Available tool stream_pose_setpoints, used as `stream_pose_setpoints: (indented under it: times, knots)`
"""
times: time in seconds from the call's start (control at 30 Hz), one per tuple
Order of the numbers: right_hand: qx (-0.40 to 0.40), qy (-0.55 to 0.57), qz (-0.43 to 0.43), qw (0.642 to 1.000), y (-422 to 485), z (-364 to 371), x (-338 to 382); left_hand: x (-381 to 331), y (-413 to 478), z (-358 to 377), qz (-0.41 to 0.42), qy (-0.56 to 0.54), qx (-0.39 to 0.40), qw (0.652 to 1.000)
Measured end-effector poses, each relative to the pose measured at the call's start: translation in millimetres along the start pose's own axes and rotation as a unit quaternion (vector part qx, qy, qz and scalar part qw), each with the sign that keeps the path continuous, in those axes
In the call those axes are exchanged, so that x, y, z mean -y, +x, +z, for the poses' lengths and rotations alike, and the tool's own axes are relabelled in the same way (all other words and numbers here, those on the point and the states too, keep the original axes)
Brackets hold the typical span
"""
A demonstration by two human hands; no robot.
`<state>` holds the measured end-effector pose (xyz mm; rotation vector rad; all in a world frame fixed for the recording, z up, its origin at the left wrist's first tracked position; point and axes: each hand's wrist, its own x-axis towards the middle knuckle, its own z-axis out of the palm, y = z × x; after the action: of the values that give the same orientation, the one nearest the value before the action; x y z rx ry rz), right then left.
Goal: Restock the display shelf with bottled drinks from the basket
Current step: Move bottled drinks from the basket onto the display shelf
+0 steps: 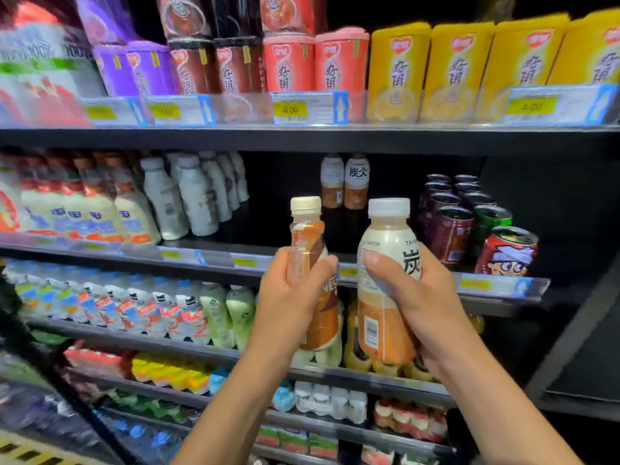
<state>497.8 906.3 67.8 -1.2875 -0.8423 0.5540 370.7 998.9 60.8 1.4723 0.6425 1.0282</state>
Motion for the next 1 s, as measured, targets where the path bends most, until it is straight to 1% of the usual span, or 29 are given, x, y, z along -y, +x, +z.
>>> stream_pose_setpoints:
  times: [0.17, 0.27, 0.37, 0.47, 0.53, 0.6, 0.63, 0.73, 0.8, 0.87, 0.9, 0.97, 1.0]
  knots:
    - [-0.042, -0.016, 0.006, 0.999, 47.1, 26.7, -4.9, 10.0, 53.6, -21.5, 0.003, -0.009, 0.012, 1.0]
    - [-0.045, -0.036, 0.012, 0.998, 75.2, 42.0, -10.8, 14.9, 84.5, -32.3, 0.003, -0.004, 0.023, 1.0]
    - [-0.054, -0.042, 0.027, 0.997, 102.9, 60.1, -14.9, 19.7, 117.6, -40.8, -0.018, -0.01, 0.018, 1.0]
    - [-0.052, -0.026, 0.059, 0.997, 129.3, 75.4, -20.2, 28.0, 152.4, -49.0, -0.035, 0.015, 0.014, 0.999]
    - [-0.055, 0.003, 0.089, 0.994, 148.8, 85.9, -22.7, 31.9, 176.3, -52.3, -0.064, 0.023, 0.003, 0.998]
    - [-0.085, 0.038, 0.109, 0.99, 171.5, 97.1, -24.4, 33.6, 199.9, -51.6, -0.097, 0.015, -0.008, 0.995]
    - [-0.103, 0.036, 0.102, 0.989, 184.8, 103.1, -25.1, 34.7, 212.7, -50.1, -0.1, 0.016, -0.012, 0.995]
    - [-0.135, -0.026, 0.065, 0.988, 221.8, 117.8, -27.9, 36.6, 248.4, -45.8, -0.071, 0.043, -0.02, 0.996]
    - [-0.135, -0.052, 0.058, 0.988, 243.9, 122.4, -32.5, 42.3, 271.6, -47.5, -0.052, 0.055, 0.004, 0.997]
    - [-0.137, -0.082, 0.053, 0.986, 264.3, 127.0, -39.1, 53.4, 296.3, -49.8, -0.055, 0.037, 0.041, 0.997]
    - [-0.146, -0.117, 0.05, 0.981, 272.2, 129.9, -41.8, 60.7, 308.8, -49.5, -0.06, 0.027, 0.051, 0.997]
    - [-0.171, -0.182, 0.044, 0.967, 290.5, 133.2, -50.3, 81.2, 338.1, -45.2, -0.07, 0.012, 0.046, 0.996]
    - [-0.177, -0.2, 0.042, 0.963, 298.4, 134.2, -53.1, 78.7, 340.4, -43.6, -0.071, 0.016, 0.035, 0.997]
